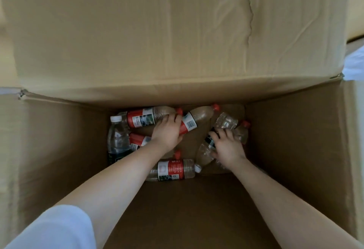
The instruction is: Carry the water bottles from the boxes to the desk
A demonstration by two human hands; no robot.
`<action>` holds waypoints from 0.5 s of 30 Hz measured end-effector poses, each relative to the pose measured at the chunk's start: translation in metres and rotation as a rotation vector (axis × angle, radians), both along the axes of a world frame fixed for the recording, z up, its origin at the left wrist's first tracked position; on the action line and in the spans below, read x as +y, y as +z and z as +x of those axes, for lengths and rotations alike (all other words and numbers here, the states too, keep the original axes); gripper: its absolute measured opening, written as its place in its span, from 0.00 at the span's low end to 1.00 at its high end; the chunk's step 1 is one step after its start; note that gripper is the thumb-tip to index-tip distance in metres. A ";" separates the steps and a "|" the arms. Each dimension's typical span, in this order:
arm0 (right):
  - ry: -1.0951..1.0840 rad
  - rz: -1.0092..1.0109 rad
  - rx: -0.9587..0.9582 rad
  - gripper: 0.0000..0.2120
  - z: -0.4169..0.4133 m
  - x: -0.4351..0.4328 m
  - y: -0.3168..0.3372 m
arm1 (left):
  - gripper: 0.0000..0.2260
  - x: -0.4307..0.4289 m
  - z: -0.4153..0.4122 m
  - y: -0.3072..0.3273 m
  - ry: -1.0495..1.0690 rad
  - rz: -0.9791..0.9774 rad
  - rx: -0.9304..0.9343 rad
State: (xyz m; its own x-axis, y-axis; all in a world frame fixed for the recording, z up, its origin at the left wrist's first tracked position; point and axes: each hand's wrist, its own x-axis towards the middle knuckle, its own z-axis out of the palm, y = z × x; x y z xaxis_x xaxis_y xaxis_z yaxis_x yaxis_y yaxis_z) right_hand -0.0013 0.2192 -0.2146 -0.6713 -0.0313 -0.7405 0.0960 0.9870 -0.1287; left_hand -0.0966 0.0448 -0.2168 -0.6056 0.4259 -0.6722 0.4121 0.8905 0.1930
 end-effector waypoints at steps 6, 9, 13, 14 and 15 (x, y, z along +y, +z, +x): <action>0.329 0.065 0.032 0.33 0.001 0.005 -0.017 | 0.32 0.010 0.005 -0.029 -0.022 -0.150 -0.065; 0.411 0.064 0.052 0.31 -0.005 0.008 -0.025 | 0.26 0.016 0.007 -0.040 -0.065 -0.188 0.045; 0.525 0.090 0.074 0.27 -0.008 0.008 -0.031 | 0.12 0.018 0.010 -0.060 -0.098 -0.143 0.152; 0.534 0.080 0.076 0.26 -0.007 0.007 -0.033 | 0.12 0.016 0.011 -0.066 -0.111 -0.157 0.173; 0.546 0.063 0.081 0.25 -0.005 0.007 -0.038 | 0.08 0.019 0.008 -0.059 -0.121 -0.171 0.196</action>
